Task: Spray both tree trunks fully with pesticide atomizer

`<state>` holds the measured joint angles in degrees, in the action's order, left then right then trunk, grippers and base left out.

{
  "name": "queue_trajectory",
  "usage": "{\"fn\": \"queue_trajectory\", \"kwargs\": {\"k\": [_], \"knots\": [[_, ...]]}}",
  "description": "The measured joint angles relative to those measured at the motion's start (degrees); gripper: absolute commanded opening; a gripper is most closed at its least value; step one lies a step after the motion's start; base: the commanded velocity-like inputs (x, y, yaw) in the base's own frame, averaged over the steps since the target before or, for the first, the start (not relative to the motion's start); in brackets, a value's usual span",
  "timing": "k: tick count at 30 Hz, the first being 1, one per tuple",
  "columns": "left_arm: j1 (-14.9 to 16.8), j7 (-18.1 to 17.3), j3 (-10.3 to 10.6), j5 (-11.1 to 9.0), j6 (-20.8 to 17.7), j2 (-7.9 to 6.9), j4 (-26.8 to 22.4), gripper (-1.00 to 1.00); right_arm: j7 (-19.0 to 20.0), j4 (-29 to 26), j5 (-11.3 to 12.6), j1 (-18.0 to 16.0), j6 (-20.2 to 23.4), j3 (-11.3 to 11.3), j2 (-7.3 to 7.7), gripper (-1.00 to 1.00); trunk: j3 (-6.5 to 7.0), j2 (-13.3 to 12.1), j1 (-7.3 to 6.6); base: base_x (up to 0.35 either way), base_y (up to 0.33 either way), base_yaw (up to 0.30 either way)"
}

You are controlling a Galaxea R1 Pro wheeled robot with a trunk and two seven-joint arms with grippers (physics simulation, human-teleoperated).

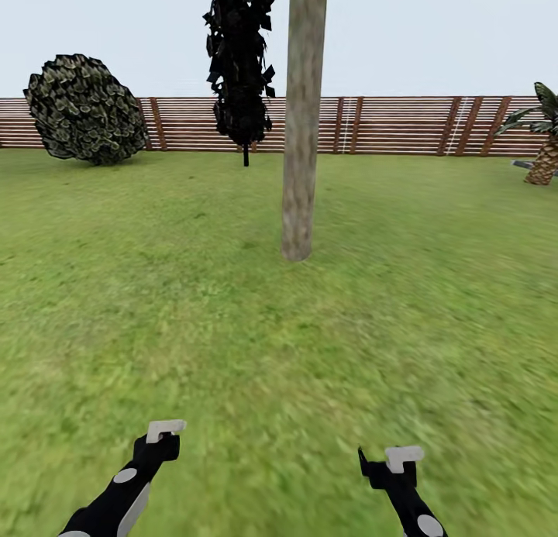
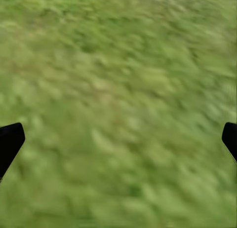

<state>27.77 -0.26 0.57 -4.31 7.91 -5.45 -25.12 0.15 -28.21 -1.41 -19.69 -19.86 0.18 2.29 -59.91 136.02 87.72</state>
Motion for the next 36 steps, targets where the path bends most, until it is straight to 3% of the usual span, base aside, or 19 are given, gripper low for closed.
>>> {"fn": "queue_trajectory", "kwargs": {"k": [22, 36], "knots": [[0.00, 0.00, -0.01, -0.01, 0.00, 0.00, -0.01, -1.00, -0.07, 0.00, 0.00, 0.00, 0.09, 0.00, -0.08, 1.00, 0.00, 0.00, 0.00, 0.338, 0.000, -0.006], [0.00, 0.00, -0.04, 0.00, 0.00, 0.00, -0.09, -1.00, -0.07, 0.00, 0.00, 0.00, 0.09, 0.00, -0.09, 1.00, 0.00, 0.00, 0.00, 0.337, 0.000, -0.233]]}}
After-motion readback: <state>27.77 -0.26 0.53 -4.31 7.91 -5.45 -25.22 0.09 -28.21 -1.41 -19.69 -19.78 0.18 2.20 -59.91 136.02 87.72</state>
